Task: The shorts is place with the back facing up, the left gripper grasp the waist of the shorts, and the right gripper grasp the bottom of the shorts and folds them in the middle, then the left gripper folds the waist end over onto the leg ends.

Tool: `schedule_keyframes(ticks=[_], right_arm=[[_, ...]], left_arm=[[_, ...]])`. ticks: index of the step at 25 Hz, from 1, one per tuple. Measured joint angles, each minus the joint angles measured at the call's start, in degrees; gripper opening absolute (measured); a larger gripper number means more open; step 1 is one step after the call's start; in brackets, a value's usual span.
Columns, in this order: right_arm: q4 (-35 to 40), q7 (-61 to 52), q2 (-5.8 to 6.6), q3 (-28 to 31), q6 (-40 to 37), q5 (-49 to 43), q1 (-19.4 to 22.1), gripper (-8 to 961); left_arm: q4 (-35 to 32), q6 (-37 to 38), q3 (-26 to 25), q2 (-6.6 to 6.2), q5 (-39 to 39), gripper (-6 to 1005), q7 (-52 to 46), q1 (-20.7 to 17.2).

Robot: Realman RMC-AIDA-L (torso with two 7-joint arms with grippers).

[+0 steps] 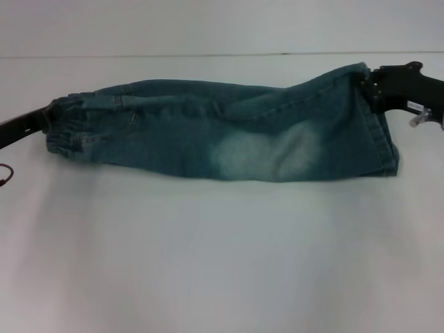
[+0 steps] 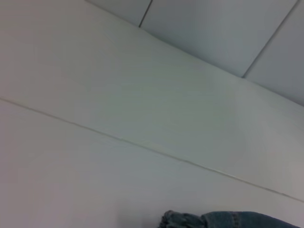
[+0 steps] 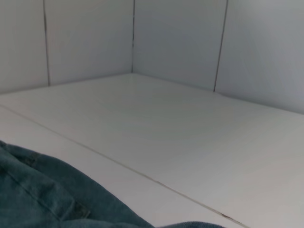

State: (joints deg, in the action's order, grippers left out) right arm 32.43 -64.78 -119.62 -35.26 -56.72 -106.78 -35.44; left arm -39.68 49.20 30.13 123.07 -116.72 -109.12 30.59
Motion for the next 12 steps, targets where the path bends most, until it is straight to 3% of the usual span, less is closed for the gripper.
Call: schedule_keyframes(ticks=[12], right_arm=[[-4.5, 2.5, -0.43, -1.7, 12.4, 0.6, -4.4, 51]], left_arm=[[1.5, -8.4, 4.3, 0.70, 0.0, 67, 0.3, 1.8]])
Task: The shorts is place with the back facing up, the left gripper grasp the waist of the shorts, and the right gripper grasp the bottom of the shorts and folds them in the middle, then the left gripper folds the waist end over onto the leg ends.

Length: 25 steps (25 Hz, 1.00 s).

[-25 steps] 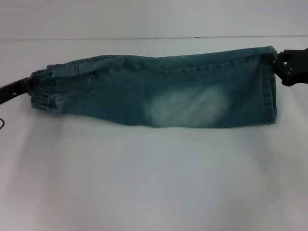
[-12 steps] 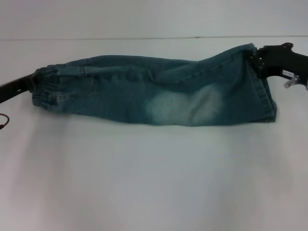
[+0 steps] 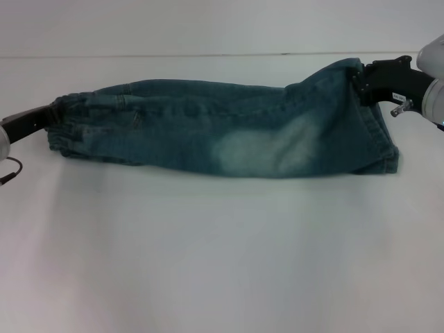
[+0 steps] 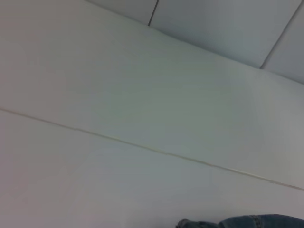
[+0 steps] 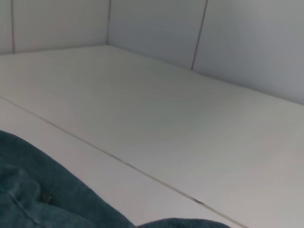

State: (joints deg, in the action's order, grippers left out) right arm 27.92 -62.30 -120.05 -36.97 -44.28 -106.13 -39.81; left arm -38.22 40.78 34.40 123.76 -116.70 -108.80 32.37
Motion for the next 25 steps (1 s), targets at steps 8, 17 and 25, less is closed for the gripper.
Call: schedule_keyframes(ticks=[8, 17, 25], right_arm=[[-1.4, 3.0, -0.07, -0.1, 3.4, 2.5, -0.1, 51], [-2.0, 6.2, 0.16, -0.1, 3.4, 7.5, 0.6, 54], [-2.1, 6.7, 0.17, -0.1, 3.7, 7.4, 0.6, 72]], left_arm=[[0.0, -1.0, 0.2, 0.09, 1.9, 74, 2.8, 0.2], [0.0, -0.8, 0.4, 0.16, 3.0, 81, 3.4, 0.5], [-0.1, -0.9, 3.4, 0.10, 3.1, 87, 4.1, 0.7]])
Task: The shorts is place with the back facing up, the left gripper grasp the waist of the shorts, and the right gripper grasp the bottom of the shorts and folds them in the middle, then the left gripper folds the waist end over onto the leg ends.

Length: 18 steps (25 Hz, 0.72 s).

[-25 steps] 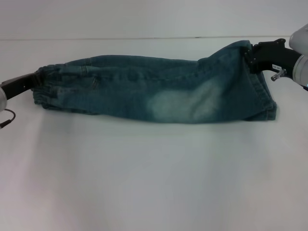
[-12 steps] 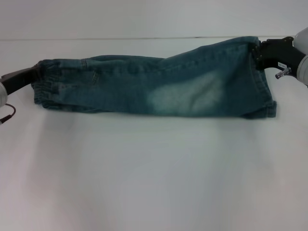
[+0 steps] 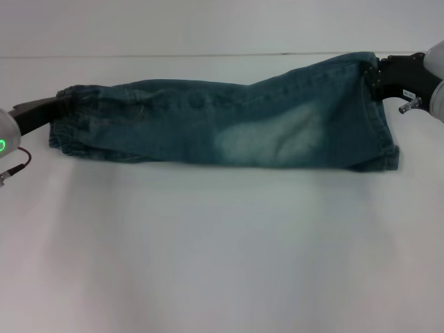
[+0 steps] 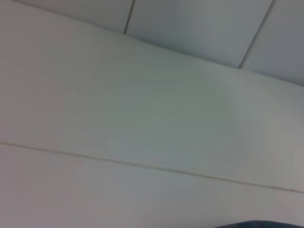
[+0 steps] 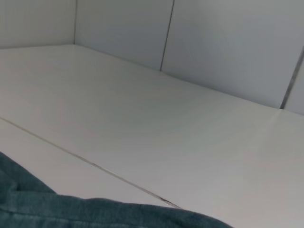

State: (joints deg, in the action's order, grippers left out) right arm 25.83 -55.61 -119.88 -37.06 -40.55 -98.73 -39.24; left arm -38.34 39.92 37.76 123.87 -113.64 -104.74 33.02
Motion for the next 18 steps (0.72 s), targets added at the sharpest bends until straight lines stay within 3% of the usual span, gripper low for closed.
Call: schedule_keyframes(ticks=[8, 13, 16, 18], right_arm=[[-0.9, -0.2, -0.09, -2.8, 4.8, 0.1, -0.7, 160], [-0.9, -0.3, -0.09, -3.1, 5.3, 0.6, -0.7, 366], [-0.6, -0.4, 0.01, -3.0, 4.4, 2.4, -0.4, 523], [-0.3, -0.6, 0.15, -3.0, 3.2, 3.3, -0.1, 627]], left_arm=[[-0.3, -0.6, 0.0, -0.03, 0.0, 94, -0.4, 0.2], [-0.5, -0.8, 0.0, -0.03, 0.0, 315, -0.5, -0.2], [-1.5, -0.3, -0.2, 0.00, 0.5, 520, -0.5, -1.1], [-3.0, 1.5, -0.2, 0.02, 2.0, 599, -0.2, -2.4]])
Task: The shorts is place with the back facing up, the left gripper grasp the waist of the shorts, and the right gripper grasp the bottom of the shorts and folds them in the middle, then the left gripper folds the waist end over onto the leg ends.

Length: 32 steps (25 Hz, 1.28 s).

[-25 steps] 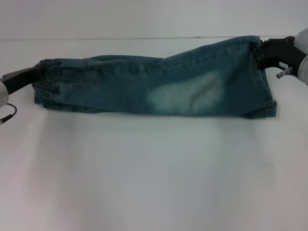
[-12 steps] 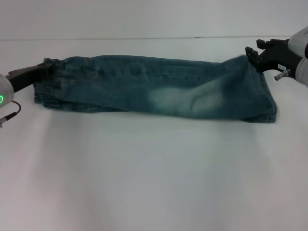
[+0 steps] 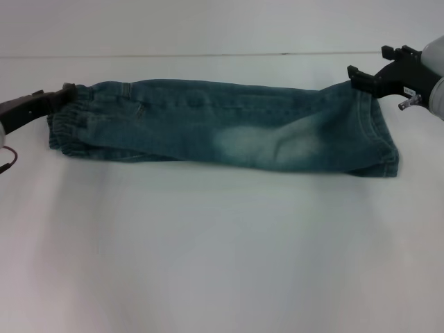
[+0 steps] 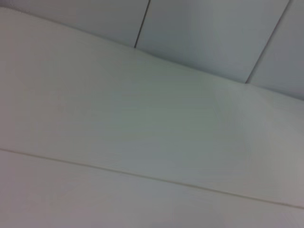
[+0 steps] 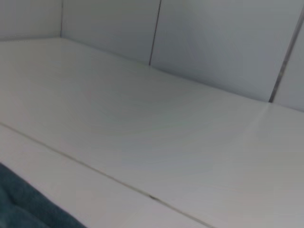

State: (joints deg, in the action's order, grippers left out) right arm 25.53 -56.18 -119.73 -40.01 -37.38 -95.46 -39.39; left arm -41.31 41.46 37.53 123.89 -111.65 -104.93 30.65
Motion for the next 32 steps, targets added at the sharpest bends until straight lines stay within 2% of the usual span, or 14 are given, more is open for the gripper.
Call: schedule_keyframes(ticks=[4, 6, 8, 10, 14, 16, 19, 22, 27, 32], right_arm=[[1.1, -2.4, 0.29, 0.5, -3.9, 0.8, 1.1, 782], [3.0, -5.4, 0.58, 0.2, -7.5, 0.5, 2.3, 860], [4.7, -9.0, 1.24, -0.2, -12.3, 0.2, 3.8, 891], [6.0, -13.2, 2.58, -0.7, -19.4, -0.4, 5.3, 922], [7.1, -20.4, 6.65, -1.2, -36.7, -1.6, 7.6, 935], [7.1, -22.5, 8.59, -1.2, -44.1, -3.1, 8.1, 932], [7.3, -23.6, 10.24, -1.2, -53.3, -7.9, 8.2, 931], [8.5, -23.6, 10.09, -1.1, -58.0, -11.5, 8.4, 930], [10.6, -22.7, 8.14, -1.2, -56.9, -12.3, 9.1, 929], [10.8, -21.7, 7.11, -1.3, -56.0, -12.4, 8.9, 929]], left_arm=[[-3.3, 7.1, 0.0, -0.01, 2.2, 757, 1.6, -2.5], [-4.9, 11.2, 0.0, -0.03, 2.4, 792, 2.8, -3.8], [-6.0, 14.5, 0.0, -0.05, 2.4, 828, 4.1, -4.7], [-6.9, 17.9, 0.0, -0.10, 2.4, 863, 5.4, -5.9], [-8.2, 20.4, 0.0, -0.12, 2.2, 934, 5.9, -7.2], [-8.4, 20.8, 0.0, -0.13, 1.5, 929, 5.9, -7.5], [-8.6, 21.3, 0.0, -0.40, -1.6, 923, 5.2, -7.3], [-8.7, 21.2, -0.1, -0.94, -5.7, 916, 5.3, -6.6], [-8.2, 17.8, 0.0, -1.89, -14.3, 905, 5.2, -3.8], [-5.5, 11.9, 0.2, -2.90, -18.5, 893, 5.1, -1.8]])
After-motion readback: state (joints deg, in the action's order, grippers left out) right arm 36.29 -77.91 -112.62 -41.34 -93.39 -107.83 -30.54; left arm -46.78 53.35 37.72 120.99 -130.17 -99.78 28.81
